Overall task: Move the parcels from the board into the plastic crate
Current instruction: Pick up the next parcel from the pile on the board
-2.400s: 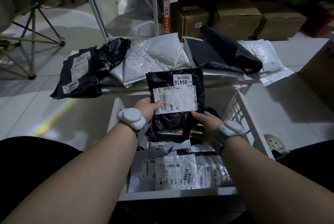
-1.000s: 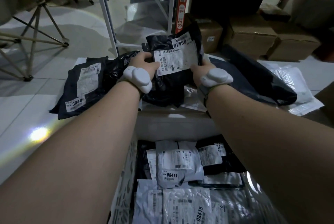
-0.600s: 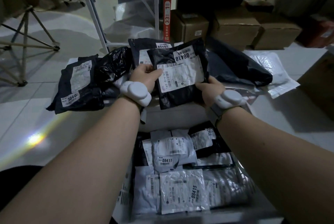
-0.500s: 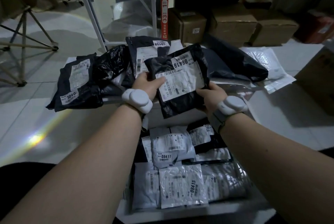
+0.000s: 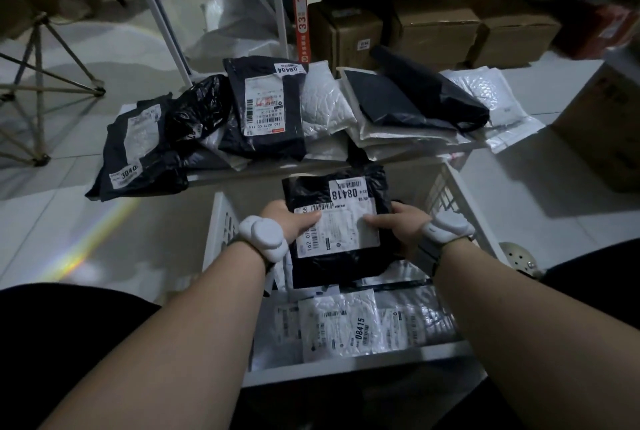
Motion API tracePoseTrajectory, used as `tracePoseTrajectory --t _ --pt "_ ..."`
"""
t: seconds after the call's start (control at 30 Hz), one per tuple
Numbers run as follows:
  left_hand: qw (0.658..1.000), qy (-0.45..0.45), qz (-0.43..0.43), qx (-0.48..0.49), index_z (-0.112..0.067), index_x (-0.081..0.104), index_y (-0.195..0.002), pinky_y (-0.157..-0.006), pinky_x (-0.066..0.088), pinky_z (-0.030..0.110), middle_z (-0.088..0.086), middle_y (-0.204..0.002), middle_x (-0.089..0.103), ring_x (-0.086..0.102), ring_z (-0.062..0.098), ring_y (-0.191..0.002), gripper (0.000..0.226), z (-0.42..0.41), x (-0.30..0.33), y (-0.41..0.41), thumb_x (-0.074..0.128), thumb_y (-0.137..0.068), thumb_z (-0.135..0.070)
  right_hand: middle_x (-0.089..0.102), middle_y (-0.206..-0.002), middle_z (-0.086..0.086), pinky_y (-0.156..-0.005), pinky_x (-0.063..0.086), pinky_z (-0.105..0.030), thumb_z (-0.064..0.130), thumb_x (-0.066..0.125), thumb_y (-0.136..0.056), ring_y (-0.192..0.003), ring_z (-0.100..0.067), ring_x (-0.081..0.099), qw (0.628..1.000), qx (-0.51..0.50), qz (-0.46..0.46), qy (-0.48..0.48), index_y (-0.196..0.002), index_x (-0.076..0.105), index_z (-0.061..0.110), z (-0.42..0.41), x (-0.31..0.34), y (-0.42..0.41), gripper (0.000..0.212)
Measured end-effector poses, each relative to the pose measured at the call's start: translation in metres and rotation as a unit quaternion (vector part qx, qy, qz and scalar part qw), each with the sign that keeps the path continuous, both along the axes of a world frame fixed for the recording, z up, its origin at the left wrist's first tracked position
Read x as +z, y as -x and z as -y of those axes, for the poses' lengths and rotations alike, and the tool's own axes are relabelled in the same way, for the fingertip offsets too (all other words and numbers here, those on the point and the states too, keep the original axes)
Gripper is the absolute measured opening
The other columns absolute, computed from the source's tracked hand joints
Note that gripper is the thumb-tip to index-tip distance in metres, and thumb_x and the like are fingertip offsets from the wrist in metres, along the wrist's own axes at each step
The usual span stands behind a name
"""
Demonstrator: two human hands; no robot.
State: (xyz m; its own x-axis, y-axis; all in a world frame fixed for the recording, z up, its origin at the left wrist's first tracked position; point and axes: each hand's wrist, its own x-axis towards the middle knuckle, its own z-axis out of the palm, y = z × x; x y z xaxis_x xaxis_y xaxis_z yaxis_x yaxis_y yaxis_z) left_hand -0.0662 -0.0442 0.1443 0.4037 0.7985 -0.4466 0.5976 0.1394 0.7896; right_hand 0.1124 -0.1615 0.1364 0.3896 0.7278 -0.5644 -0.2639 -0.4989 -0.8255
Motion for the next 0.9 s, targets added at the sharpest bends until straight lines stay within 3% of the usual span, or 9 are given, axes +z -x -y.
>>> tracePoseTrajectory --t 0.13,0.23,0.3,0.47,0.57,0.67,0.73,0.8,0.9 --pt "1.000 0.003 0.014 0.017 -0.001 0.064 -0.112 -0.080 0.047 0.028 0.013 -0.108 0.068 0.063 0.025 -0.094 0.050 0.004 -0.008 0.003 0.072 -0.079 -0.038 0.069 -0.103 -0.016 -0.095 0.050 -0.048 0.010 0.073 -0.081 -0.098 -0.035 0.066 0.995 0.032 0.075 0.053 -0.101 0.068 0.010 -0.002 -0.010 -0.005 0.020" --pt "0.992 0.055 0.100 0.056 -0.013 0.070 -0.091 -0.092 0.053 0.045 0.012 -0.097 0.071 0.066 0.027 -0.092 0.020 0.005 -0.008 0.005 0.068 -0.084 -0.032 0.066 -0.094 -0.011 -0.092 0.052 -0.041 0.010 0.071 -0.083 -0.091 -0.030 0.064 0.989 0.059 0.116 0.067 -0.100 0.065 0.012 0.000 -0.010 -0.007 0.018" --pt "0.985 0.049 0.137 0.088 -0.012 0.070 -0.087 -0.092 0.053 0.046 0.010 -0.088 0.070 0.065 0.028 -0.089 0.008 0.002 -0.008 0.004 0.067 -0.086 -0.020 0.065 -0.085 -0.007 -0.083 0.052 -0.036 0.011 0.070 -0.085 -0.083 -0.026 0.063 0.987 0.064 0.135 0.063 -0.096 0.063 0.012 0.000 -0.012 -0.008 0.014" --pt "0.994 -0.012 0.081 0.077 0.005 0.061 -0.115 -0.062 0.050 0.014 0.006 -0.088 0.062 0.059 0.017 -0.077 0.029 -0.003 -0.009 -0.001 0.064 -0.087 -0.003 0.064 -0.082 -0.003 -0.073 0.046 -0.028 0.019 0.064 -0.089 -0.081 -0.023 0.062 0.960 0.096 0.260 0.046 -0.092 0.061 0.021 -0.003 -0.011 -0.008 0.005" --pt "0.993 -0.099 0.011 -0.061 -0.007 0.055 -0.125 -0.082 0.042 0.019 0.000 -0.105 0.057 0.054 0.012 -0.099 0.049 -0.002 -0.005 -0.009 0.073 -0.080 -0.014 0.068 -0.095 -0.004 -0.078 0.044 -0.027 0.021 0.056 -0.091 -0.090 -0.020 0.062 0.876 0.228 0.420 0.066 -0.097 0.068 0.018 -0.009 -0.003 0.004 0.014" --pt "0.952 -0.175 -0.103 -0.230 -0.016 0.056 -0.127 -0.089 0.039 0.017 -0.002 -0.118 0.060 0.056 0.013 -0.111 0.057 0.003 0.001 -0.019 0.078 -0.075 -0.022 0.070 -0.108 -0.004 -0.087 0.047 -0.027 0.024 0.056 -0.090 -0.103 -0.022 0.063 0.834 0.303 0.458 0.052 -0.108 0.069 0.017 -0.014 0.005 0.020 0.023" --pt "0.936 -0.188 -0.142 -0.262 -0.015 0.066 -0.111 -0.083 0.042 0.021 0.003 -0.109 0.067 0.060 0.018 -0.105 0.032 0.004 -0.001 -0.022 0.072 -0.080 -0.018 0.070 -0.107 -0.004 -0.086 0.048 -0.027 0.025 0.059 -0.088 -0.103 -0.024 0.063 0.843 0.281 0.455 0.053 -0.108 0.069 0.018 -0.013 0.006 0.021 0.023" --pt "0.944 -0.174 -0.153 -0.236 -0.012 0.069 -0.095 -0.068 0.041 0.024 0.004 -0.089 0.065 0.061 0.021 -0.089 0.012 0.003 -0.008 -0.019 0.067 -0.085 -0.019 0.067 -0.112 -0.004 -0.088 0.048 -0.027 0.027 0.065 -0.084 -0.107 -0.024 0.061 0.872 0.214 0.437 0.056 -0.111 0.066 0.021 -0.013 -0.001 0.016 0.028" --pt "0.972 -0.144 -0.112 -0.147 -0.005 0.067 -0.096 -0.052 0.035 0.017 0.000 -0.075 0.058 0.054 0.015 -0.069 0.016 -0.002 -0.017 -0.016 0.062 -0.089 -0.019 0.052 -0.130 -0.007 -0.100 0.044 -0.033 0.037 0.072 -0.080 -0.121 -0.028 0.049 0.898 0.094 0.420 0.090 -0.131 0.052 0.020 -0.015 -0.008 -0.001 0.057"
